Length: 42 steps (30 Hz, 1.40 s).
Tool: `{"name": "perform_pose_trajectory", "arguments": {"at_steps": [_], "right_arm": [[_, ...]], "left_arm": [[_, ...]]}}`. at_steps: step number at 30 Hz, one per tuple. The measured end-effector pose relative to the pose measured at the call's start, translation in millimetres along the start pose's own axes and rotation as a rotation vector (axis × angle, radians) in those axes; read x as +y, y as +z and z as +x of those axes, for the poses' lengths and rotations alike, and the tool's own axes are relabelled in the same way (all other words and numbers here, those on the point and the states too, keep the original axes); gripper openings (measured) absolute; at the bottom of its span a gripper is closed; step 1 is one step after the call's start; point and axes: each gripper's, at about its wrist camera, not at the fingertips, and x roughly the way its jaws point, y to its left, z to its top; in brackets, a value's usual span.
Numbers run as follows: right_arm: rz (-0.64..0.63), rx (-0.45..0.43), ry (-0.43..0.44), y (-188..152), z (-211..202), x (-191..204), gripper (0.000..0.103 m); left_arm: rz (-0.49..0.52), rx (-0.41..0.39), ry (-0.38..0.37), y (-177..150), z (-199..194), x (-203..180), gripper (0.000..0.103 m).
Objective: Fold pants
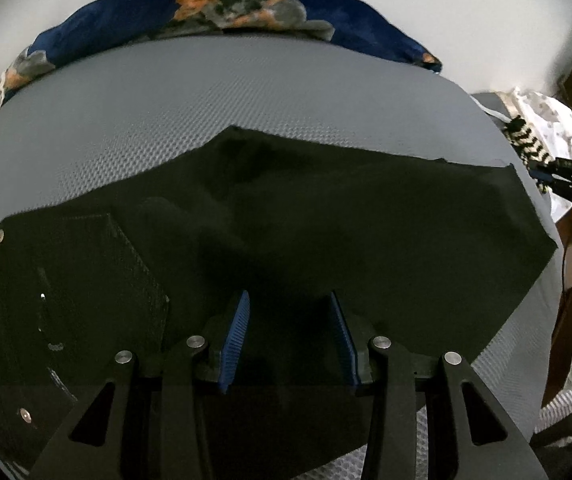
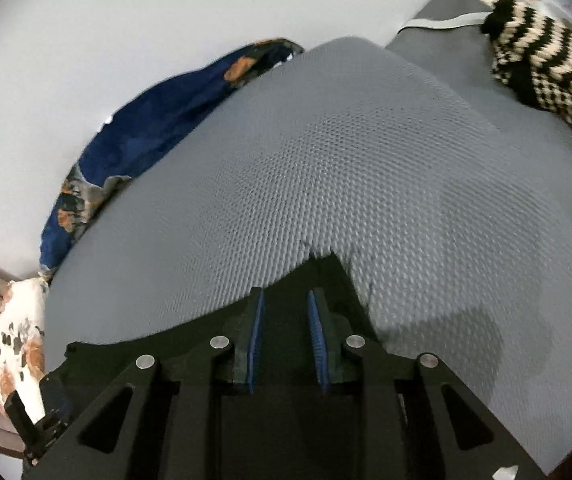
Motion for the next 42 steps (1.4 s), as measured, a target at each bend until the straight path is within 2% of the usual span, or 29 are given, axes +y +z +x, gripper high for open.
{"name": "perform_pose_trajectory", "arguments": {"at_steps": [13,23,24,25,27,30,33,37,42], "right_arm": [[-0.024,0.069,-0.045,30.0,42.5,-7.3,0.022],[-0.037,0.103,0.013,22.1,44.1,-11.1,0.019],[-0.046,0.094,0.003,20.0,42.7,-9.6,0.009],[-0.053,0.081,-0.011,18.2,40.5,-7.5,0.005],[-0.054,0.05,-0.028,15.4,34.2,-2.2,0.004],[-0.075,-0.056,-0.094,6.7,14.4,11.9,0.003],[-0.053,-0.117,-0.136,0.1,4.7,13.2,0.002],[-0.001,-0.126,-0.169,-3.5,12.4,6.0,0.002],[0.005,-0.087,-0.228,-1.8,33.5,2.2,0.003]], "left_arm": [[-0.034,0.037,0.03,-0.7,8.5,-1.1,0.043],[-0.023,0.047,0.041,3.3,12.1,-6.9,0.046],[-0.02,0.047,0.043,3.2,12.3,-7.5,0.047],[-0.019,0.047,0.045,3.2,11.9,-8.1,0.047],[-0.02,0.047,0.045,4.1,11.6,-7.7,0.047],[-0.022,0.041,0.045,4.2,9.9,-7.9,0.047],[-0.022,0.038,0.046,3.3,9.0,-6.8,0.047],[-0.025,0.044,0.026,1.1,9.0,-5.4,0.047],[0.012,0.029,0.033,-4.2,10.6,-3.9,0.047]]}}
